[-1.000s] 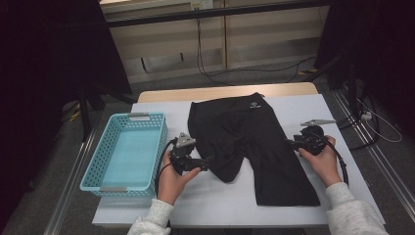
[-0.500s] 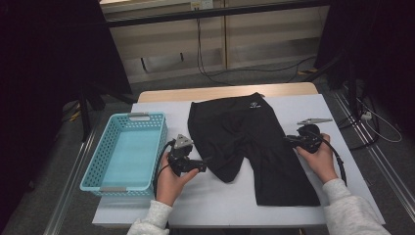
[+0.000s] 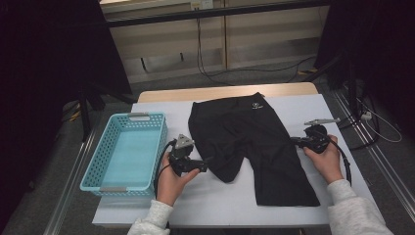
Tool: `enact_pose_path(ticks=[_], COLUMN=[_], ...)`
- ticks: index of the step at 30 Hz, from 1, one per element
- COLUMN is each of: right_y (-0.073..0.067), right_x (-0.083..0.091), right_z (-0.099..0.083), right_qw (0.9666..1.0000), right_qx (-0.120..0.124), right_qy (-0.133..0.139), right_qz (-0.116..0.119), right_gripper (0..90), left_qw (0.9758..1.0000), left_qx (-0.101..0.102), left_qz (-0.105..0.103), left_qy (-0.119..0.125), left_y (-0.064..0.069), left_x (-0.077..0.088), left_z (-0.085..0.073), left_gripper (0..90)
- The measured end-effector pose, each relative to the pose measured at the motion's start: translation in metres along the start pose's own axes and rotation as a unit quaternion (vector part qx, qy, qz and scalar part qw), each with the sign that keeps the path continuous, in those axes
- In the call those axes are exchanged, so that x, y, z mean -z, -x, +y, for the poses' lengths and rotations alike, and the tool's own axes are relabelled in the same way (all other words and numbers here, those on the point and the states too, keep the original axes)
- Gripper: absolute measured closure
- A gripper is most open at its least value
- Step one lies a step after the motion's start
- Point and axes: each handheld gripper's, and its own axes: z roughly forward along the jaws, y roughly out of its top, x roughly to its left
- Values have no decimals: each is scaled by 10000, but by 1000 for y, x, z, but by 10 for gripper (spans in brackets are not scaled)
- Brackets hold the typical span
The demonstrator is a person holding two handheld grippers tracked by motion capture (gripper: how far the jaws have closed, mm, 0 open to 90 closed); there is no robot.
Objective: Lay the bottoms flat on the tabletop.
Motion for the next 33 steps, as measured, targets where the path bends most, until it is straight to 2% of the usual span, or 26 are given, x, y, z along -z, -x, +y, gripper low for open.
enact_pose_path(ticks=[3,7,13,16,18,19,22,24,27,30,32,33], right_y=[4,4,6,5,6,8,9,8,9,9,7,3], right_x=[3,7,12,14,14,12,6,-1,-17,-27,-33,-34], right_z=[-2,-4,-8,-7,-4,-2,5,10,17,24,27,28], right_qw=[10000,10000,10000,10000,9998,9995,9994,9994,9998,9997,9997,9998], right_qx=[-98,-39,-95,1,-55,-135,-136,-18,-85,-17,-47,25], right_qy=[1,-16,2,35,169,216,292,223,158,204,223,184], right_qz=[2,-83,5,-71,-96,-180,-156,-262,-132,-119,-19,-9], right_gripper=[900,900,897,805,718,686,647,643,623,623,658,673], left_qw=[10000,10000,10000,10000,9999,9999,10000,10000,9999,10000,9999,9999], left_qx=[1,-11,-38,-38,-72,-98,-52,-17,3,22,31,54], left_qz=[-8,-32,-63,-75,-78,-59,-39,-36,-1,15,13,10], left_qy=[-2,-13,-2,-21,-57,-65,-61,-72,-105,-89,-103,-109], left_y=[0,1,3,4,3,3,2,2,2,1,0,0], left_x=[-1,-3,-5,-6,-6,-6,-6,-5,-3,-2,-1,-1], left_z=[0,1,3,3,3,3,2,0,-3,-5,-6,-6], left_gripper=[128,128,128,128,128,128,128,128,128,129,128,128])
